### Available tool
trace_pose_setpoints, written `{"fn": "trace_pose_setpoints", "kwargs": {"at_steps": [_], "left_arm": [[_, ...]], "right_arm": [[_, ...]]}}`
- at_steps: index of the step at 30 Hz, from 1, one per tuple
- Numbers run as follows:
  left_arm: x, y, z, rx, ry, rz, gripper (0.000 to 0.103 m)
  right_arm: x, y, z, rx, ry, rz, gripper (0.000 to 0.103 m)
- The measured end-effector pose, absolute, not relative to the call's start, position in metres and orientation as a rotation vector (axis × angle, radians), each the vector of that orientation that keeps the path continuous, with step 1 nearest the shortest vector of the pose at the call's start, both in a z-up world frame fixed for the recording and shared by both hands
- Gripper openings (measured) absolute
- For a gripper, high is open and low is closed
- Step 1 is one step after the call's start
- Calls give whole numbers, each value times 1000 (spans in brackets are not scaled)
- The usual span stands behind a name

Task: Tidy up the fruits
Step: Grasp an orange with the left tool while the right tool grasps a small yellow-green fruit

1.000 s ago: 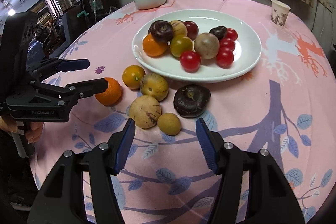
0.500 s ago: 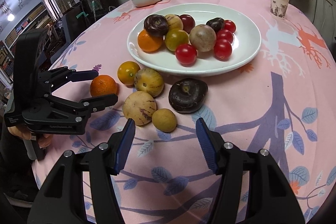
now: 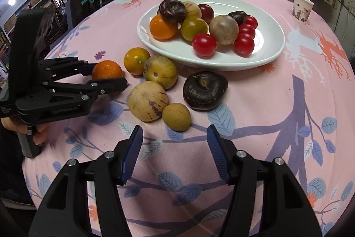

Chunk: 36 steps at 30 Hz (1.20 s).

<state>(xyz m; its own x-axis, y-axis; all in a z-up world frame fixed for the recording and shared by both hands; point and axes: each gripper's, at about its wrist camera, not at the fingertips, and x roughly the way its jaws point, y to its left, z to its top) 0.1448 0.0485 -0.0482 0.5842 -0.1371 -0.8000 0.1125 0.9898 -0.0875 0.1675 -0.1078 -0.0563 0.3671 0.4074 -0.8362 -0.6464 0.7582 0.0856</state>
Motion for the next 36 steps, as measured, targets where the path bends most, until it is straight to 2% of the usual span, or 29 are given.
{"fn": "trace_pose_setpoints", "kwargs": {"at_steps": [10, 14, 25, 33, 34, 36], "left_arm": [[145, 50, -49, -43, 935, -154, 46], [144, 50, -48, -43, 935, -155, 46], [144, 50, -48, -40, 935, -154, 46], [144, 49, -48, -32, 935, -152, 46], [144, 49, -48, -33, 935, -153, 46], [144, 49, -48, -32, 935, -153, 46]], "right_arm": [[172, -98, -63, -315, 962, 668, 59], [169, -95, -61, -333, 948, 672, 53], [175, -108, -62, -314, 981, 641, 53], [172, -96, -65, -321, 927, 640, 53], [172, -96, -65, -322, 924, 640, 50], [166, -90, -64, -356, 904, 663, 31]]}}
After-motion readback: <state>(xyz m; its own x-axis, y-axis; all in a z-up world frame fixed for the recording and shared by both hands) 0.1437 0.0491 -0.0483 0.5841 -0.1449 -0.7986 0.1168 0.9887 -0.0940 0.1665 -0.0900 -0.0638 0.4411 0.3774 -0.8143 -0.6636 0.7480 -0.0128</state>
